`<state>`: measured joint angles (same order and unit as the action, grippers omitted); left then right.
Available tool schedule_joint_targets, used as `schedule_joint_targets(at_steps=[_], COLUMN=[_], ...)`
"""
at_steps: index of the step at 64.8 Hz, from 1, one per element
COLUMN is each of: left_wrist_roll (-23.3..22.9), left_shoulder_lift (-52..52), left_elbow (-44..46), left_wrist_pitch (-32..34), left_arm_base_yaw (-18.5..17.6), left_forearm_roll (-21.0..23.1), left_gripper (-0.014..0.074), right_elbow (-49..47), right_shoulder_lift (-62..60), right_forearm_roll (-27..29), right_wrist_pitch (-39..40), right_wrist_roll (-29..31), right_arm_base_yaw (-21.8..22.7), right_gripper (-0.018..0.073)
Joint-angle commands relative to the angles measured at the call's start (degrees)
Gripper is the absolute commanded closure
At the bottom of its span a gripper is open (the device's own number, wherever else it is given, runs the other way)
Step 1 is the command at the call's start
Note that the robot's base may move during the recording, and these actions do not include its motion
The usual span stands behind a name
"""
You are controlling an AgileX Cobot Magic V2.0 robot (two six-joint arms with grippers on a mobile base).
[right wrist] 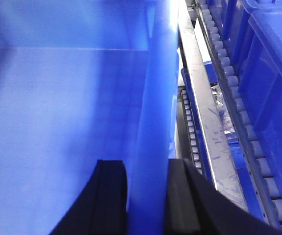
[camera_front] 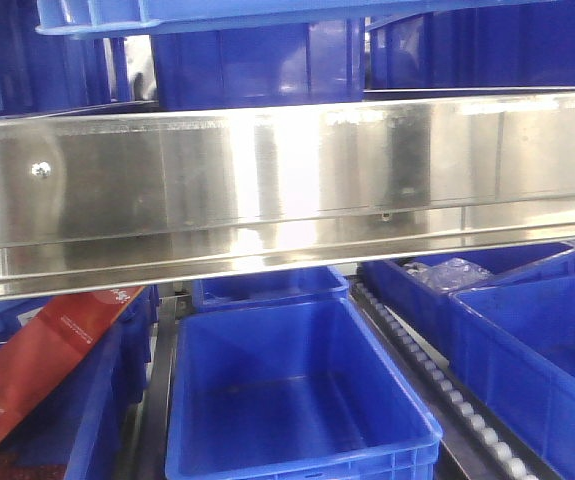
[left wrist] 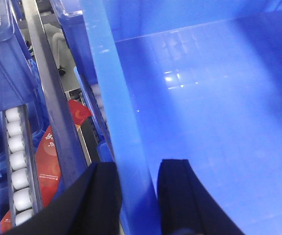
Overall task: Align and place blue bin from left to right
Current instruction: 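Push the bin forward onto the upper shelf with both grippers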
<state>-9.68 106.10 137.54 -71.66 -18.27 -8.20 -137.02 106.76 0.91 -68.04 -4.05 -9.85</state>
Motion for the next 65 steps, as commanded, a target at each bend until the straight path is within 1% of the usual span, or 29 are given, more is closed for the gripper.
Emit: schedule_joint_targets(at_steps=[1,55,62,65], left_wrist_roll=[1.5,1.5,1.5,1.5], left_shoulder_lift=[-1.2,-1.2,-1.2,-1.2], left_elbow=[0.6,0.6,0.6,0.6], left_wrist_pitch=[3.9,3.9,7.0,7.4], left_arm_base_yaw=[-0.3,-0.3,-0.3,-0.3], left_forearm_roll=[-0.2,-0.2,-0.1,0.2], left_gripper=[0.0708,0.0708,0.0708,0.0708], right_elbow=[-1.1,-1.1,-1.1,-1.1], right_shoulder_lift=[-1.7,-1.7,-1.8,-1.8], right_forearm_roll=[-0.9,-0.9,-0.9,-0.9], right_wrist_pitch=[5.6,5.6,5.0,4.9], right_wrist_roll=[1.3,1.3,1.3,1.3], right_arm_base_yaw=[0.1,0.1,0.1,0.1], right_gripper=[0.0622,0.0622,0.0622,0.0622])
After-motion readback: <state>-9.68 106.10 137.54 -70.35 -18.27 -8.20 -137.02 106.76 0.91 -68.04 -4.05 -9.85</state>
